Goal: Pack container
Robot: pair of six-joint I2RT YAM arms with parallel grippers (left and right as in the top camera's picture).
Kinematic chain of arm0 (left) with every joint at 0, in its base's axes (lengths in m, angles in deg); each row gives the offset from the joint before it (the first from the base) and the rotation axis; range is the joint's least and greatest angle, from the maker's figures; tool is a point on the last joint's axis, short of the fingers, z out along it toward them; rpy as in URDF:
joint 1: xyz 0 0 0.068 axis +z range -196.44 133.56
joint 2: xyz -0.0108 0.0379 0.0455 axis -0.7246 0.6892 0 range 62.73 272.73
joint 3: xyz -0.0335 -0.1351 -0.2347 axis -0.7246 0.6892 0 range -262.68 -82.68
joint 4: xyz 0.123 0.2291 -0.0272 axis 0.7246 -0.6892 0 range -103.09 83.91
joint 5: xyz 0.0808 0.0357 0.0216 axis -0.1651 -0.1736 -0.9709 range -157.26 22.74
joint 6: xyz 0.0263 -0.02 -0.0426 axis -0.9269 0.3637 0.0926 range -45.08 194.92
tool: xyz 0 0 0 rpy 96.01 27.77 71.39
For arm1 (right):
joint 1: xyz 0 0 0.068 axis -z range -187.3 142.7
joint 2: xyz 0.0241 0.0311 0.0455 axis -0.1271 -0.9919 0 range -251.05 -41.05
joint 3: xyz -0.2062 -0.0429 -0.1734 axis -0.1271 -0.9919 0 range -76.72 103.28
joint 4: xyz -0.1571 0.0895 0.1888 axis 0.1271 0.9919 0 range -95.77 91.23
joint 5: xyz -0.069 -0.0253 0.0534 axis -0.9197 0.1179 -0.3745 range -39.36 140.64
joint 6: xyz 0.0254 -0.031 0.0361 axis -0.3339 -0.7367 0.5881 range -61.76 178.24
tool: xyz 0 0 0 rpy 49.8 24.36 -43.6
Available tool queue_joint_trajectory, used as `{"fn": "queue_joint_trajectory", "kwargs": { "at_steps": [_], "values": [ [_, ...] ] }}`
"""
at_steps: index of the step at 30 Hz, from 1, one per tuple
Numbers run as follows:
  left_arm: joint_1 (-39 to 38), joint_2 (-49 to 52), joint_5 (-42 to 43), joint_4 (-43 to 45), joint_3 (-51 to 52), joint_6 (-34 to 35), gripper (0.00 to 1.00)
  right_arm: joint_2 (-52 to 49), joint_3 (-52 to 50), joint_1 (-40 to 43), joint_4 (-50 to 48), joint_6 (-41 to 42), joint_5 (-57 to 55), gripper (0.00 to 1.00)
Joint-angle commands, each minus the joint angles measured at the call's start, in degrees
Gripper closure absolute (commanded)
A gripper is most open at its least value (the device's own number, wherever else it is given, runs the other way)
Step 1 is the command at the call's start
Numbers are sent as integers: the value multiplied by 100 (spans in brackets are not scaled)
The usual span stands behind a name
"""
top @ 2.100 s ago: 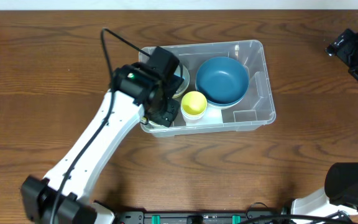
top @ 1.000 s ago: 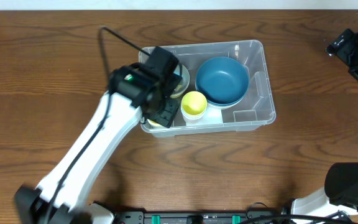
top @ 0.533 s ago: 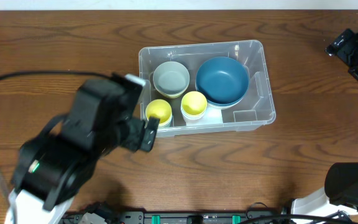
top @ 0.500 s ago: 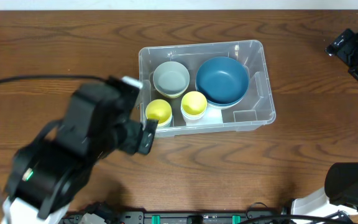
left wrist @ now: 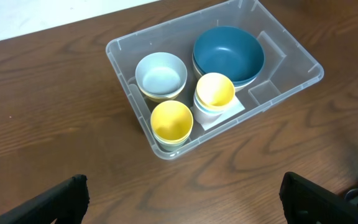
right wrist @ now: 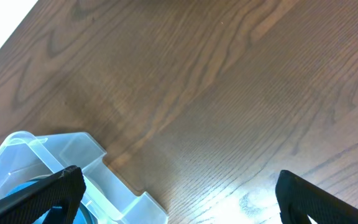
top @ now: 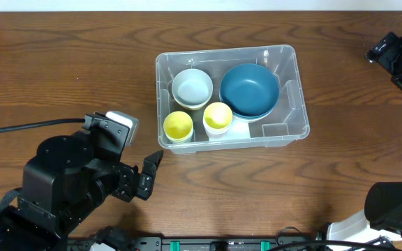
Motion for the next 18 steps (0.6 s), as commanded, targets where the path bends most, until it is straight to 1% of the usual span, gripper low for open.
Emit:
{"fn": "queue_joint_trajectory", "kwargs": {
  "at_steps": [1,6,8,14,18],
  "values": [
    [20,28,-157,-13,-46,-260,2,98,66,22,7,48,-33,1],
    [20,-55,-1187,-22,-35,-273,2,98,66,22,7,48,-31,1],
    [20,-188,-1480,-136,-37,-271,2,98,66,22,7,48,-33,1],
    [76,-841,-1569,-973,-35,-273,2,98,66,22,7,48,-33,1],
    [616,-1480,-1554,-815,-20,-273,2,98,66,22,7,48,-33,1]
  ]
}}
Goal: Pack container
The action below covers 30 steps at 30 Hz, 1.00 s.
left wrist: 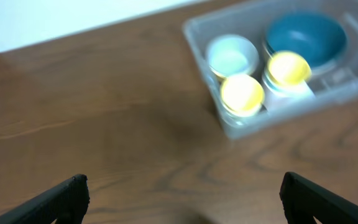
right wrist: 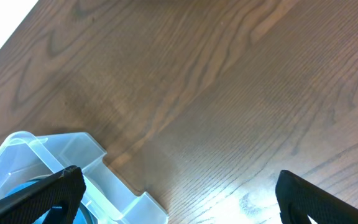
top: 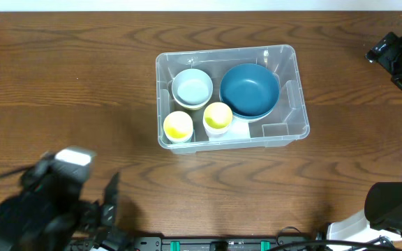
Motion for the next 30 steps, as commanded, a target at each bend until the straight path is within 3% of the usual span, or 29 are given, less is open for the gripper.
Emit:
{"fn": "queue_joint_trajectory", "kwargs": {
  "at_steps": [1,6,10,16,21,24,30],
  "values": [
    [446,-501,-122,232,4,-94,2,98,66,22,9,48,-33,1],
    [944,-1370,243,1145,354,-94,2,98,66,22,9,48,-33,1],
    [1182,-2072,378,2212,1196,-94,2,98,66,22,9,48,-33,1],
    [1451,-2828,743,4723,3165,-94,2,98,66,22,9,48,-33,1],
    [1665,-3021,1134,7412,4852,-92,2,98,66,22,9,48,-33,1],
    [1751,-3021,1276,8456,5626,-94,2,98,66,22,9,48,-33,1],
    [1864,-3104,1414,8839,6531,-92,2,98,66,22,9,48,-33,1]
  ]
}}
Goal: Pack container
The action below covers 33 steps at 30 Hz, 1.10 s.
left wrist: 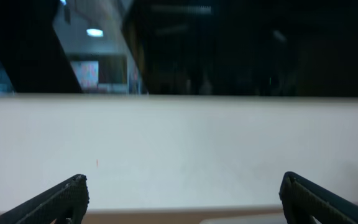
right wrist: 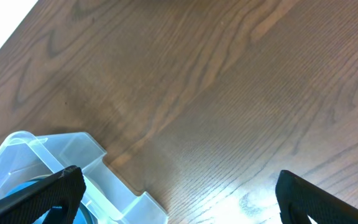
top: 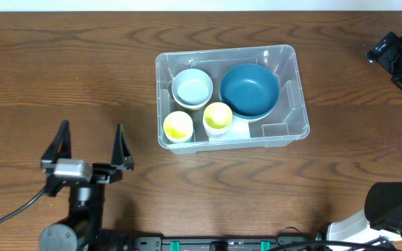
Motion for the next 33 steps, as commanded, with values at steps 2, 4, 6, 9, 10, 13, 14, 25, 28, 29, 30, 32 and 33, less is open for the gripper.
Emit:
{"fn": "queue_joint_trajectory", "kwargs": {
  "at_steps": [2,4,6,9,10,13,14,25,28,29,30,32,33],
  "values": [
    [55,-243,175,81,470,-28,2,98,66,22,9,48,-31,1],
    [55,-424,190,81,758,-28,2,98,66,22,9,48,-31,1],
    [55,-627,195,83,1023,-24,2,98,66,22,9,48,-31,1],
    [55,-907,282,83,1386,-9,2,98,66,22,9,48,-31,1],
    [55,-953,319,87,1480,-9,2,98,66,22,9,48,-31,1],
    [55,-944,387,98,1696,-9,2,98,66,22,9,48,-31,1],
    [55,-944,387,98,1753,-9,2,98,66,22,9,48,-31,1],
    [55,-946,407,-789,1947,-11,2,98,66,22,9,48,-31,1],
    [55,-946,407,-1130,1947,-9,2,98,66,22,9,48,-31,1],
    [55,-946,409,-1231,1947,-9,2,98,66,22,9,48,-31,1],
    [55,-946,417,-1316,1947,-11,2,98,66,22,9,48,-31,1],
    [55,-946,455,-1517,1947,-9,2,98,66,22,9,48,-31,1],
    [55,-946,476,-1617,1947,-9,2,98,66,22,9,48,-31,1]
  ]
}}
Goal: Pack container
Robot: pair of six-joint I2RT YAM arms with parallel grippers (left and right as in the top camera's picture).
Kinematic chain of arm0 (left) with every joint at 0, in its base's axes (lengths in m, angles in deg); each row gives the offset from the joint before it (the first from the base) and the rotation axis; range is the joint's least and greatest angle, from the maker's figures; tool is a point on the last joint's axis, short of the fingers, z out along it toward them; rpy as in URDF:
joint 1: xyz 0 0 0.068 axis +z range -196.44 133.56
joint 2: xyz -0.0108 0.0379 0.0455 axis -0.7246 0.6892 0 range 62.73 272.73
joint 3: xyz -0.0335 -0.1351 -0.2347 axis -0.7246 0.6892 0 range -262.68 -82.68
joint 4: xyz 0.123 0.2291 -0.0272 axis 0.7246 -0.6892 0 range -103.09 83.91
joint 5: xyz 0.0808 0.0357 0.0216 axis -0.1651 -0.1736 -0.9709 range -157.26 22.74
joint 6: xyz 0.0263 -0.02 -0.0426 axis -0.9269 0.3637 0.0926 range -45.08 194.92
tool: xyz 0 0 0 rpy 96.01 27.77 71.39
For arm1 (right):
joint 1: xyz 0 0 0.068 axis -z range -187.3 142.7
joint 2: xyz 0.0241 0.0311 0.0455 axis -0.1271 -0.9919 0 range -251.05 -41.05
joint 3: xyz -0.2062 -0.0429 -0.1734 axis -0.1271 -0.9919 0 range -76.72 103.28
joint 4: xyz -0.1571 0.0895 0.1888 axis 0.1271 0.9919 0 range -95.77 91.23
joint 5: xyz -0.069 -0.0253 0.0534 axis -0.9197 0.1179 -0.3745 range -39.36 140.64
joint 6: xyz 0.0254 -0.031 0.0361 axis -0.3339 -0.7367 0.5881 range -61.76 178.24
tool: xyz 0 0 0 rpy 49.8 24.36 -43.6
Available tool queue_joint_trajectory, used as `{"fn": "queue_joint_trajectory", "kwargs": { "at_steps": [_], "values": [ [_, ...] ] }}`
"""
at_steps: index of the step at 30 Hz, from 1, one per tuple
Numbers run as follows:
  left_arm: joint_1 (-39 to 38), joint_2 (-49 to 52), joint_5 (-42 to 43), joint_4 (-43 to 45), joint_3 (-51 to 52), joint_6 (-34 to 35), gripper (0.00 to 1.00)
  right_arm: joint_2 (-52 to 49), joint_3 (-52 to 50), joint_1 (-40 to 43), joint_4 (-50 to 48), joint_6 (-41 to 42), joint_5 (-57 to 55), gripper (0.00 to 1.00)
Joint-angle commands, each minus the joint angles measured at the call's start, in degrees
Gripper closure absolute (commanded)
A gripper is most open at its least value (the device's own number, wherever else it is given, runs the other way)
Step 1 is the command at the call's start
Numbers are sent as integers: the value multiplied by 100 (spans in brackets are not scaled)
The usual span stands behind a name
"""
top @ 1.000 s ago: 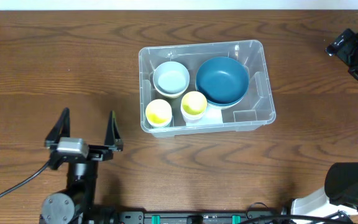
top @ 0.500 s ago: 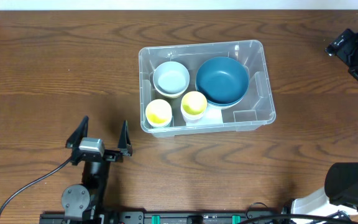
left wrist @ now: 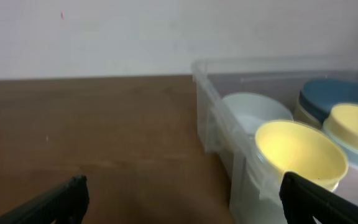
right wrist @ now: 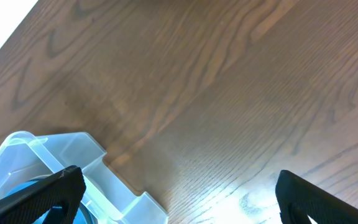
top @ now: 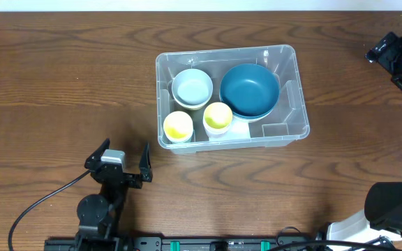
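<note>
A clear plastic container (top: 223,51) stands mid-table. It holds a dark blue bowl (top: 250,89), a pale blue bowl (top: 192,88) and two yellow cups (top: 178,125) (top: 218,116). My left gripper (top: 119,164) is open and empty, low by the table's front edge, to the front left of the container. Its camera looks level across the wood at the container wall (left wrist: 219,130), the nearer yellow cup (left wrist: 300,152) and the pale bowl (left wrist: 253,112). My right gripper (top: 389,50) is open and empty at the far right, above bare wood, with the container's corner (right wrist: 73,158) at its lower left.
The brown wooden table (top: 61,77) spreads round the container. A black cable (top: 40,202) trails from the left arm along the front edge. The right arm's base (top: 396,206) sits at the front right corner.
My left gripper has shifted a little right and sits lower at the front edge. Its camera faced the back wall before and now looks across the table at the container. The right arm has not moved.
My left arm first hung open just front left of the container, looking down into it. It was then back at the front left corner, then at the front edge facing the wall, and now sits low there. The container's contents and the right arm stayed unchanged.
</note>
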Motion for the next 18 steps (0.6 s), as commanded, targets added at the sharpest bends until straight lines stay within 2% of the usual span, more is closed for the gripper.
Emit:
{"fn": "queue_joint_trajectory", "kwargs": {
  "at_steps": [1,5,18],
  "values": [
    [28,-48,122,-256,24,-9,2,98,66,22,9,48,-31,1],
    [28,-48,160,-608,24,-11,2,98,66,22,9,48,-31,1],
    [28,-35,155,-601,24,-13,2,98,66,22,9,48,-31,1]
  ]
}}
